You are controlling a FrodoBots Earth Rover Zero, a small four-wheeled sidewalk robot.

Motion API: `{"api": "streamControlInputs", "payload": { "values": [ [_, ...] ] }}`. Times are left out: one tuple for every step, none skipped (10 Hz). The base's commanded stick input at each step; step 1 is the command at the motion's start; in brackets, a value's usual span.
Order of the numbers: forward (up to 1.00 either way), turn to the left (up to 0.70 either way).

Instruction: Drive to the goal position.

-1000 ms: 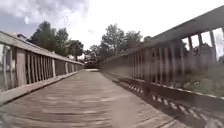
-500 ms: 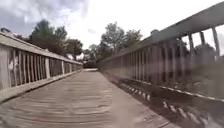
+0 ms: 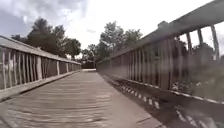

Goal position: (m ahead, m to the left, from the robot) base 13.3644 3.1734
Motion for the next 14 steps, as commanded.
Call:
{"api": "streamControlInputs", "payload": {
  "values": [
    [0.70,0.00],
    [0.70,0.00],
    [0.70,0.01],
    [0.70,0.08],
    [0.70,0.15],
    [0.70,0.23],
    [0.70,0.30],
    [0.70,0.35],
    [0.70,0.35],
    [0.70,0.35],
    [0.70,0.35],
    [0.70,0.22],
    [0.70,0.04],
    [0.70,0.04]
  ]
}}
